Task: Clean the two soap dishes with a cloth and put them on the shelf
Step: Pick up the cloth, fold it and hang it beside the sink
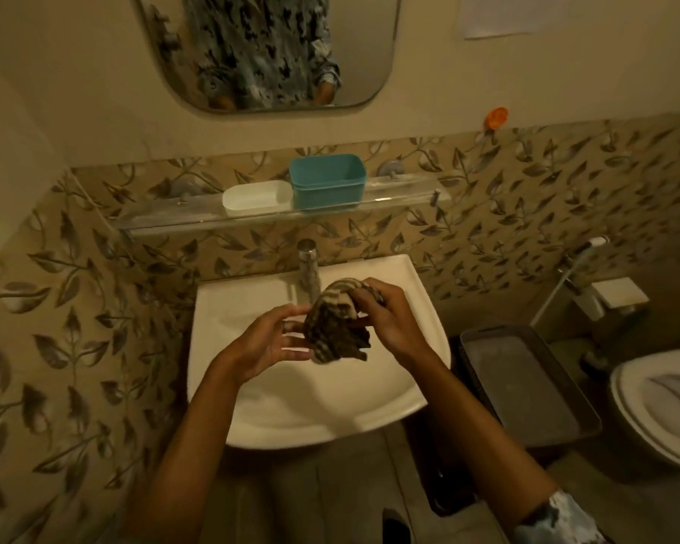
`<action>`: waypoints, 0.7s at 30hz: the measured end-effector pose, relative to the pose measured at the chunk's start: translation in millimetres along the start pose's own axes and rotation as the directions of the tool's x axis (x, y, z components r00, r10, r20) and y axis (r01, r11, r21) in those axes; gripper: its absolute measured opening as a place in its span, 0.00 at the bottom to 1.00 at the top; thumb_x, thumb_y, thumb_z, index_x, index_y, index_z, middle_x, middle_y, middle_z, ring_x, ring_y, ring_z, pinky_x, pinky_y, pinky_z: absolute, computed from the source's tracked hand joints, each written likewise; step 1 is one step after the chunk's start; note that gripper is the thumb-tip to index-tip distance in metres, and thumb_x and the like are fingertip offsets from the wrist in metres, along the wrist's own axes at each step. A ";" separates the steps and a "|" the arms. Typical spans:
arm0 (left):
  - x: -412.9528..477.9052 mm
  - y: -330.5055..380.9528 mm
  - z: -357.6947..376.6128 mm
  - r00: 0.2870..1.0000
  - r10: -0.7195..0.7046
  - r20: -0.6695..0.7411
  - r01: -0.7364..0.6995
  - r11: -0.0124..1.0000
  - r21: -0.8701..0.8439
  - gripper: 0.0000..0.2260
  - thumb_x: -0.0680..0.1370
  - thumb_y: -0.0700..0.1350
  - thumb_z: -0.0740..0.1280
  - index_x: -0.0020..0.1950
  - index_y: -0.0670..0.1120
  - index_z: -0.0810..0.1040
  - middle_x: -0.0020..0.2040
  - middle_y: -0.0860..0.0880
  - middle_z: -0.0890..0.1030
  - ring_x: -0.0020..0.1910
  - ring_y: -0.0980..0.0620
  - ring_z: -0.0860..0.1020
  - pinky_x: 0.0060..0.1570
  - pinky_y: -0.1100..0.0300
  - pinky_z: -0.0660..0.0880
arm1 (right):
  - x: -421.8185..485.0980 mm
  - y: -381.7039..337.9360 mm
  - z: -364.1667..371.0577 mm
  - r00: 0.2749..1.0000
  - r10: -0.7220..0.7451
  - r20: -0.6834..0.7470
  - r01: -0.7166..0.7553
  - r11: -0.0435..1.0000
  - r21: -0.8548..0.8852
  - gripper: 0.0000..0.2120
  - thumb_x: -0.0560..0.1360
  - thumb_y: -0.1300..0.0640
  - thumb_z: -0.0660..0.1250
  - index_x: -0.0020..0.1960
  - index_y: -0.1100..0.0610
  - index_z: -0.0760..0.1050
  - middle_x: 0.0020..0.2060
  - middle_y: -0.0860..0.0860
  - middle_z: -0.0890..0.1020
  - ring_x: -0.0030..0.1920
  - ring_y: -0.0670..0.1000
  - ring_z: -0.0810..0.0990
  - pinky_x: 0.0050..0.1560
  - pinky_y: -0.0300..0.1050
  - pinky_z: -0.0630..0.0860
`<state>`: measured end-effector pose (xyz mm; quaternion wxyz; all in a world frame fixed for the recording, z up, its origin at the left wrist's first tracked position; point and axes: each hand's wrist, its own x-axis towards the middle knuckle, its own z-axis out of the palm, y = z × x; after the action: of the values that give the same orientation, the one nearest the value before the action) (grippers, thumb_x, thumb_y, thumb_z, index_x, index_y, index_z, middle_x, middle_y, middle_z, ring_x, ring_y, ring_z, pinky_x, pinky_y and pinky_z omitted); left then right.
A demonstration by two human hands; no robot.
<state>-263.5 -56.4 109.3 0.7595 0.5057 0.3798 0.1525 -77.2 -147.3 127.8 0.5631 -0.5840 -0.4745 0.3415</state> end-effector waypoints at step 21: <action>15.0 -42.0 170.2 0.982 0.041 0.185 0.010 0.964 -0.264 0.12 0.79 0.44 0.60 0.58 0.38 0.75 0.46 0.43 0.81 0.34 0.56 0.80 0.28 0.67 0.72 | -86.4 21.6 -128.1 0.782 0.611 -0.120 -0.466 0.702 0.539 0.19 0.77 0.54 0.60 0.66 0.57 0.64 0.49 0.57 0.81 0.41 0.53 0.78 0.43 0.48 0.77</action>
<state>-135.4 -176.8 99.8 0.8512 0.4153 0.2786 0.1591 18.7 -269.4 111.8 0.6263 -0.5826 -0.0922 0.5098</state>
